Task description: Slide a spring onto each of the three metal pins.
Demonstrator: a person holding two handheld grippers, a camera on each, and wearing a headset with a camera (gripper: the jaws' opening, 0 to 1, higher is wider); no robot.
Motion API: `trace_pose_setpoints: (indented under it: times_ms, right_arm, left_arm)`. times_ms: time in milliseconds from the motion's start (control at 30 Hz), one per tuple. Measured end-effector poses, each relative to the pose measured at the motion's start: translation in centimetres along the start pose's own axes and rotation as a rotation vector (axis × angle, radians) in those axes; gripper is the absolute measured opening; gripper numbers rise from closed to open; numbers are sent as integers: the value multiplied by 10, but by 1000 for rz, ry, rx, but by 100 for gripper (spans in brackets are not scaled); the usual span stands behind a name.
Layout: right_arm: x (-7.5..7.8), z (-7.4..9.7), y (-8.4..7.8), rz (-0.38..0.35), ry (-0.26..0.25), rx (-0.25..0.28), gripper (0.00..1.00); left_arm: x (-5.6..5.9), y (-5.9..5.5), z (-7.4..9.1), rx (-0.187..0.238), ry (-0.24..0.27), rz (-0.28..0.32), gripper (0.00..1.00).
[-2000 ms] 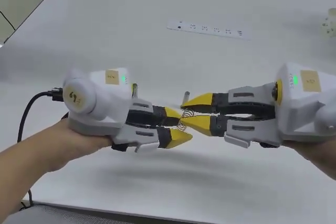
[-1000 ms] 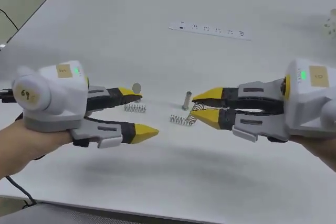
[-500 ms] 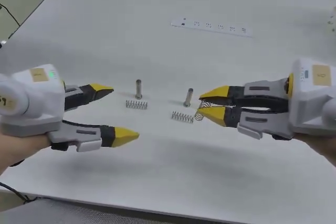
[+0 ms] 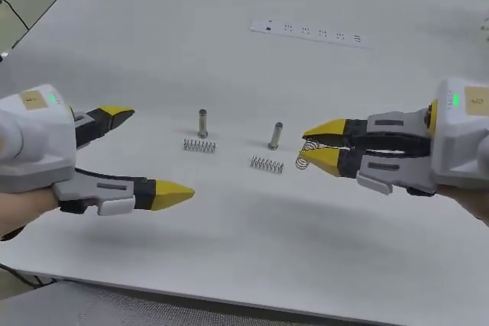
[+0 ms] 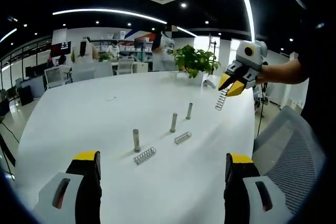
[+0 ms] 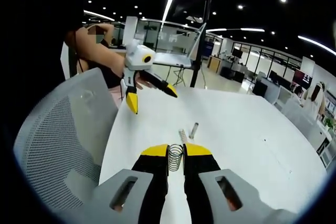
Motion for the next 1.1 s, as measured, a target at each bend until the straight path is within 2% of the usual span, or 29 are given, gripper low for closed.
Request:
trace_pose_setpoints:
  times_ms: [200, 633, 1100]
  right_arm:
    - [4, 3, -11, -13, -7, -23, 7]
    - [24, 19, -35, -40, -60, -72, 7]
    - [39, 28, -48, -80, -120, -96, 7]
  left_arm:
    - [-2, -1, 2, 1, 13, 4, 98]
    - [-4, -3, 6, 0, 23, 13, 98]
    - [-6, -10, 9, -8, 36, 25, 98]
Point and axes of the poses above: the centre of the closed fingertips' face, and the gripper's own axes: z roughly backward along the fingers, x roughly to its right, y roughly out of its top, the point moved 4 cm from there along z, roughly backward along the fingers, and after that the axes turned 2 degrees about -x, right-handed, at the moved point
